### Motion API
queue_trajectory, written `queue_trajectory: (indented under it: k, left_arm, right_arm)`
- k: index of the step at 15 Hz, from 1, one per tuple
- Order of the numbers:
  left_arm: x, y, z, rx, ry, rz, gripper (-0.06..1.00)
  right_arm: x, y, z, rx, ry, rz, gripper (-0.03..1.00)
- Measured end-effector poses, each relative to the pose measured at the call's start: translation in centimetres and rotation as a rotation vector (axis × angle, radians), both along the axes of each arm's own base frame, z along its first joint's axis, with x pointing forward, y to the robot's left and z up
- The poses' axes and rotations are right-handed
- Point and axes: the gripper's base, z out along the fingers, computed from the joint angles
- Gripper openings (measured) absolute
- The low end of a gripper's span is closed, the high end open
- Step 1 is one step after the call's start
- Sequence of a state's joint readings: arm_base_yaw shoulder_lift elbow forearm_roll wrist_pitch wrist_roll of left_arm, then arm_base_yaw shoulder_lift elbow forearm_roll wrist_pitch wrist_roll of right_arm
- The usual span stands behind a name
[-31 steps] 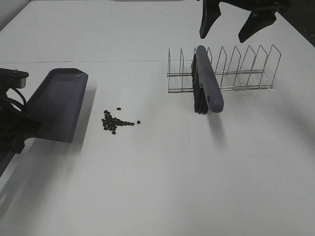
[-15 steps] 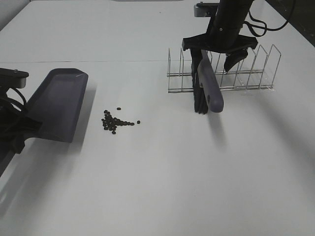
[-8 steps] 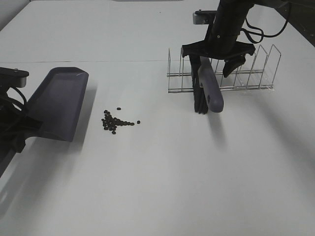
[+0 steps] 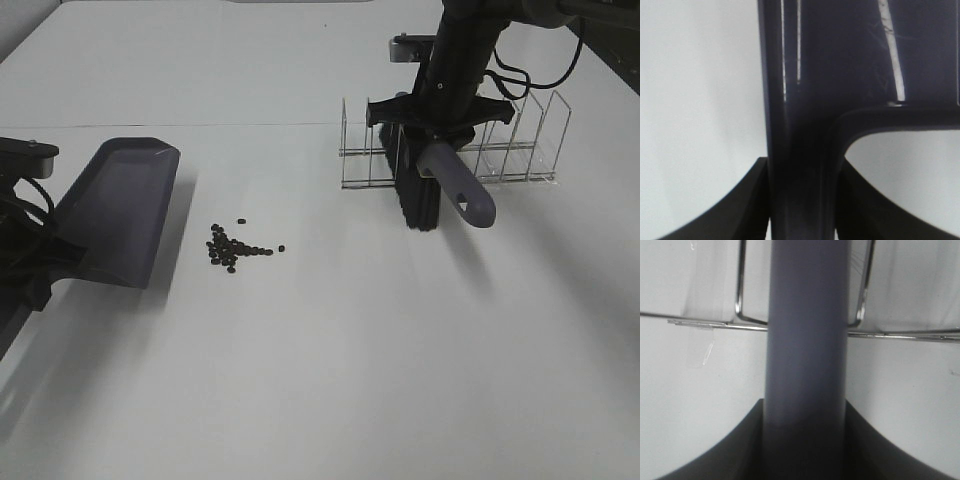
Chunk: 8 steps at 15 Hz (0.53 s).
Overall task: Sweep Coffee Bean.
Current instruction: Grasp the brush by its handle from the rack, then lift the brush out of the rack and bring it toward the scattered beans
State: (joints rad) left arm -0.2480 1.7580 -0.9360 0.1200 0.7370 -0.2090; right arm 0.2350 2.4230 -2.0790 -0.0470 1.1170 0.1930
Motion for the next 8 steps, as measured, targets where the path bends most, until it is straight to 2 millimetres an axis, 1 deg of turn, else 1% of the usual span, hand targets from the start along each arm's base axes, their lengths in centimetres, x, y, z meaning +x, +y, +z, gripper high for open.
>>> queue_trajectory:
  k: [4,6,8]
  left_arm:
    - [-0.1,0.1,0.0,0.010,0.010,-0.004,0.33]
    - [-0.1,0.2,0.0,0.021,0.008,-0.014,0.33]
    - [-0.1,0.2,0.0,0.025,0.008,-0.018,0.33]
  right_arm:
    - [-0.4,-0.1,0.5,-0.006,0.038,-0.003,0.35]
    - [-0.8,-0.2,2.3,-0.003,0.032,-0.005,0.35]
    - [-1.4,-0.3,5.2,0.001,-0.008,0.001,0.35]
